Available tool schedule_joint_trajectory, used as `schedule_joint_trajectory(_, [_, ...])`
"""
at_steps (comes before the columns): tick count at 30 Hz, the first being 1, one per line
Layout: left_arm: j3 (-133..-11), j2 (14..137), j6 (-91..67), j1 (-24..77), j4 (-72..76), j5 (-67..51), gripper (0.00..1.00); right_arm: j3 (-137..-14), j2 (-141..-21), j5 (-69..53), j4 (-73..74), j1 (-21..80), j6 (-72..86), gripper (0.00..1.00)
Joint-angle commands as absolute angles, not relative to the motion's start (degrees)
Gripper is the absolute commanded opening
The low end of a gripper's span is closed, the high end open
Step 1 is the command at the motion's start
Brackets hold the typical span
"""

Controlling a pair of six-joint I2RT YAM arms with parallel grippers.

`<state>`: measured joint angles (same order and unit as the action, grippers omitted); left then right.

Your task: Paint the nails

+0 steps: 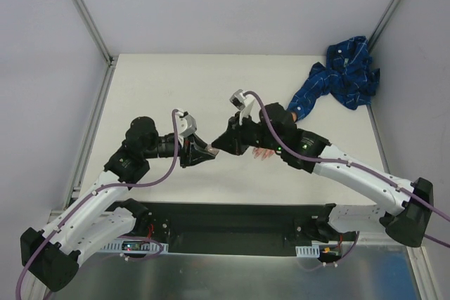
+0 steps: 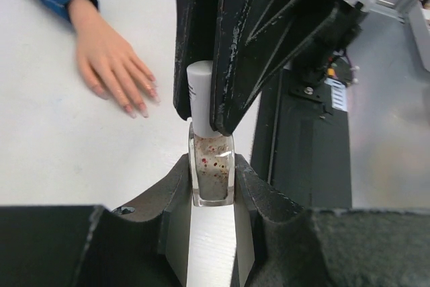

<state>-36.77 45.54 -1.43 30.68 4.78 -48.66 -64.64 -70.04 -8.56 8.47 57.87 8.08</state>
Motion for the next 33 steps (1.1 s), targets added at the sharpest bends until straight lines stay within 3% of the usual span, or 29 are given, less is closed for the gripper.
schedule_joint_trajectory(1, [-38.8,43.8,-0.9,30.9,11.1,-62.6,0.00,-56.6,-67.7,-41.8,-11.2,53.0,-7.1,0.00])
schedule_joint_trajectory(8, [-38.6,44.3,-1.7,30.9,11.8,-65.2,0.00,-56.9,-68.9,-44.7,-12.1,50.8,-7.0,0.00])
schedule_joint_trajectory(12, [-38.5,44.1,-1.8,30.9,11.8,-64.7,0.00,-57.6,-67.4,-40.2,-9.7,50.9,-4.9,0.00])
schedule_joint_trajectory(14, [-38.4,43.9,-1.8,30.9,11.8,-63.1,0.00,-59.1,-66.4,-32.9,-3.8,51.1,-2.7,0.23])
schedule_joint_trajectory(15, [-38.3,43.8,-1.8,30.9,11.7,-62.1,0.00,-60.8,-65.9,-29.7,-1.5,51.3,-1.6,0.27])
schedule_joint_trajectory(16, [-38.2,43.6,-1.6,30.9,11.5,-60.5,0.00,-61.6,-65.6,-22.6,0.9,51.8,1.9,0.44])
schedule_joint_trajectory(17, [-38.2,43.5,-1.4,30.9,11.3,-59.4,0.00,-62.2,-64.7,-19.3,4.8,52.7,3.8,0.51])
schedule_joint_trajectory(22, [-38.2,42.5,-0.5,30.9,9.9,-53.5,0.00,-67.5,-64.2,-2.2,13.2,57.6,12.4,0.73])
schedule_joint_trajectory(27, [-38.2,41.7,0.9,30.9,8.4,-46.5,0.00,-74.0,-67.5,16.7,22.6,64.4,18.5,0.76])
schedule_joint_trajectory(33, [-38.3,41.5,1.3,30.9,7.2,-41.1,0.00,-83.3,-76.5,25.7,29.2,68.5,22.8,0.60])
